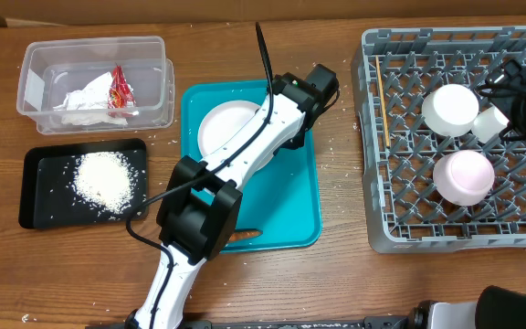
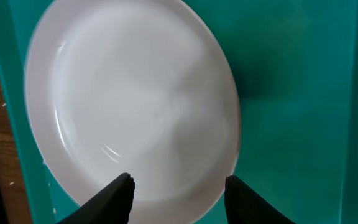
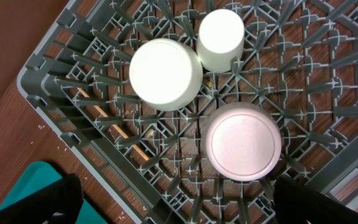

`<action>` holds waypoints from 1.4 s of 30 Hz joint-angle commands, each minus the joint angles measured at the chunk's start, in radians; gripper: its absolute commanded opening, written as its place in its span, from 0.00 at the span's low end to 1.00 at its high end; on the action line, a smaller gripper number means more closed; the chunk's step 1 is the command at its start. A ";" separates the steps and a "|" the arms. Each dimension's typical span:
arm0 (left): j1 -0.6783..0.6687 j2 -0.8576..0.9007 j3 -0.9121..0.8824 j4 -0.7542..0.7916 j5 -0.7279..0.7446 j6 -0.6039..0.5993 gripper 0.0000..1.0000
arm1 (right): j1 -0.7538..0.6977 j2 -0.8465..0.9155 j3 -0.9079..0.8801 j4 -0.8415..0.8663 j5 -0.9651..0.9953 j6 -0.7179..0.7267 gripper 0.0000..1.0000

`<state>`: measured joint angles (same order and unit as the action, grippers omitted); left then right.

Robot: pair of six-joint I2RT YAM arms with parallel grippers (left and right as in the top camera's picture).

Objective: Sort waste into correct bins and load items into the dishwasher

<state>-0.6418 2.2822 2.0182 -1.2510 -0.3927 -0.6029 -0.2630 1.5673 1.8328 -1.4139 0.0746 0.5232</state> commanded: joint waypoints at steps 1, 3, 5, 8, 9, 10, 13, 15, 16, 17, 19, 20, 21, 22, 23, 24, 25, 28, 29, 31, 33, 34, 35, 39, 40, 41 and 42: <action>0.023 -0.021 0.112 -0.052 0.031 0.004 0.50 | -0.001 -0.002 0.014 0.005 -0.002 0.005 1.00; 0.040 -0.036 0.171 -0.090 0.069 0.004 0.50 | -0.001 -0.002 0.014 0.005 -0.002 0.005 1.00; 0.062 -0.052 0.234 -0.127 0.107 0.004 0.50 | -0.001 -0.002 0.014 0.005 -0.002 0.005 1.00; 0.104 -0.090 0.326 -0.195 0.151 0.004 0.51 | -0.001 -0.002 0.014 0.005 -0.002 0.005 1.00; 0.118 -0.105 0.349 -0.217 0.159 0.004 0.51 | -0.001 -0.002 0.014 0.005 -0.002 0.005 1.00; 0.133 -0.124 0.369 -0.238 0.158 0.004 0.52 | -0.001 -0.002 0.014 0.005 -0.002 0.005 1.00; 0.188 -0.195 0.382 -0.274 0.153 0.004 1.00 | -0.001 -0.002 0.014 0.005 -0.002 0.005 1.00; 0.249 -0.253 0.382 -0.299 0.154 0.003 1.00 | -0.001 -0.002 0.014 0.005 -0.002 0.005 1.00; 0.281 -0.275 0.382 -0.309 0.154 -0.003 1.00 | -0.001 -0.002 0.014 0.005 -0.002 0.005 1.00; 0.311 -0.294 0.382 -0.317 0.153 -0.007 1.00 | -0.001 -0.002 0.014 0.005 -0.002 0.005 1.00; 0.387 -0.326 0.382 -0.333 0.153 -0.006 1.00 | -0.001 -0.002 0.014 0.005 -0.002 0.005 1.00; 0.430 -0.338 0.382 -0.343 0.154 -0.006 1.00 | -0.001 -0.002 0.014 0.005 -0.002 0.005 1.00; 0.469 -0.347 0.382 -0.352 0.158 -0.006 1.00 | -0.001 -0.002 0.014 0.005 -0.002 0.005 1.00; 0.513 -0.351 0.382 -0.364 0.159 -0.006 1.00 | -0.001 -0.002 0.014 0.005 -0.002 0.005 1.00; 0.555 -0.352 0.382 -0.380 0.162 -0.006 1.00 | -0.001 -0.002 0.014 0.005 -0.002 0.005 1.00; 0.594 -0.352 0.382 -0.398 0.169 -0.006 1.00 | -0.001 -0.002 0.014 0.005 -0.002 0.005 1.00; 0.631 -0.350 0.381 -0.418 0.182 -0.006 1.00 | -0.001 -0.002 0.014 0.005 -0.002 0.005 1.00; 0.721 -0.344 0.378 -0.438 0.209 0.005 1.00 | -0.001 -0.002 0.014 0.005 -0.002 0.005 1.00; 0.743 -0.343 0.377 -0.439 0.208 0.005 1.00 | -0.001 -0.002 0.014 0.005 -0.002 0.005 1.00; 0.786 -0.340 0.377 -0.439 0.209 0.005 1.00 | -0.001 -0.002 0.014 0.005 -0.002 0.005 1.00; 0.821 -0.340 0.375 -0.438 0.207 0.005 1.00 | -0.001 -0.002 0.014 0.005 -0.002 0.005 1.00; 0.836 -0.340 0.374 -0.438 0.207 0.005 1.00 | -0.001 -0.002 0.014 0.005 -0.002 0.005 1.00; 0.848 -0.340 0.374 -0.439 0.208 0.005 1.00 | -0.001 -0.002 0.014 0.005 -0.002 0.005 1.00; 0.876 -0.340 0.374 -0.438 0.207 0.004 1.00 | -0.001 -0.002 0.014 0.005 -0.002 0.005 1.00; 0.878 -0.340 0.374 -0.436 0.206 0.005 1.00 | -0.001 -0.002 0.014 0.005 -0.002 0.005 1.00; 0.878 -0.340 0.374 -0.435 0.206 0.005 1.00 | -0.001 -0.002 0.014 0.005 -0.002 0.005 1.00; 0.877 -0.340 0.374 -0.435 0.207 0.004 1.00 | -0.001 -0.002 0.014 0.005 -0.002 0.005 1.00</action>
<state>0.2356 1.9411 2.3905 -1.6844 -0.1970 -0.5999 -0.2630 1.5673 1.8328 -1.4132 0.0746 0.5236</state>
